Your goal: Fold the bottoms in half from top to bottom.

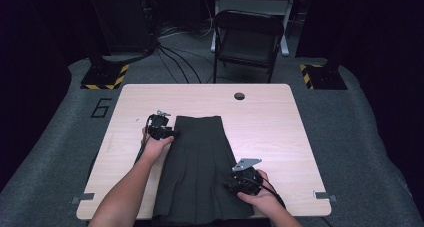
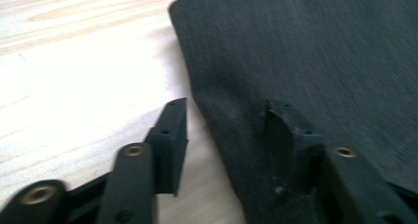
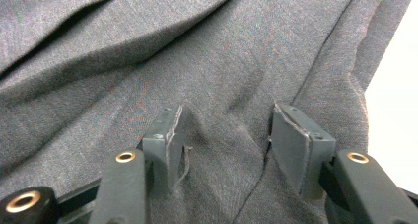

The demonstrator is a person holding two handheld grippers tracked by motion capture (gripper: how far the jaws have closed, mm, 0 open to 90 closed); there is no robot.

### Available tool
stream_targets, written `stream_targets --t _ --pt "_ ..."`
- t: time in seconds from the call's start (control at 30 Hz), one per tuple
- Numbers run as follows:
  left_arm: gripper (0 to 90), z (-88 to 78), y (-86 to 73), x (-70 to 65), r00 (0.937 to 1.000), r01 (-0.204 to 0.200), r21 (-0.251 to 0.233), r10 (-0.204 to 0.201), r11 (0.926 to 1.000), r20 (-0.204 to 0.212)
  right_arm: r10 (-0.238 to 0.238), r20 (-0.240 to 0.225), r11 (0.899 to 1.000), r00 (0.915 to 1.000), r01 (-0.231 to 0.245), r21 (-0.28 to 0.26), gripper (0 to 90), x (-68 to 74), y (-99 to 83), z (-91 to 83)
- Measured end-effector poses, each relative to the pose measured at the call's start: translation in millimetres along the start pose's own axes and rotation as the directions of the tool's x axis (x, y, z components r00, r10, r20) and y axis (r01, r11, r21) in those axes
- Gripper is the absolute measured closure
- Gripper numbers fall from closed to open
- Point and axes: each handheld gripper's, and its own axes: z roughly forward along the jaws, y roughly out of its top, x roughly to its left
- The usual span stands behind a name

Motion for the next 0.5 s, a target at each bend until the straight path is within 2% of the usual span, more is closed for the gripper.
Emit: stream_targets --t 0.07,0.1,0.13,0.2,0.27,0.37,0.5 --pt "44.9 1.6 0.0 2.3 0.9999 0.008 0.009 -0.008 0.9999 0.009 0.001 -0.001 1.000 1.0000 -0.001 0.002 46.4 -0.1 0.0 -0.1" --pt "42.7 3.5 0.3 2.0 0.9997 0.026 0.002 -0.026 0.9997 0.003 0.001 0.001 1.000 1.0000 -0.001 -0.001 46.4 0.0 -0.1 0.1" --pt "41.4 3.7 1.7 2.8 0.9998 0.018 0.018 -0.018 0.9997 0.008 0.002 0.003 1.000 1.0000 -0.002 -0.003 46.4 0.3 -0.1 0.2" --pt "39.7 6.1 5.2 1.7 0.9999 0.011 0.015 -0.011 0.9998 0.001 -0.002 0.001 1.000 1.0000 0.002 0.002 46.4 0.1 0.0 -0.1" --pt "37.8 8.6 9.8 1.6 0.9998 0.022 0.027 -0.022 0.9994 -0.002 -0.002 0.001 1.000 1.0000 0.002 0.002 46.4 0.1 0.1 0.0" --pt "35.2 13.7 14.7 -0.2 0.9997 0.023 0.013 -0.023 0.9997 -0.013 -0.003 0.003 1.000 1.0000 0.003 0.002 46.3 0.4 0.1 0.1" --pt "33.1 20.6 18.6 -2.6 0.9996 0.004 0.023 -0.003 0.9997 -0.027 -0.003 0.004 1.000 1.0000 0.003 0.004 46.2 1.4 0.1 0.0"
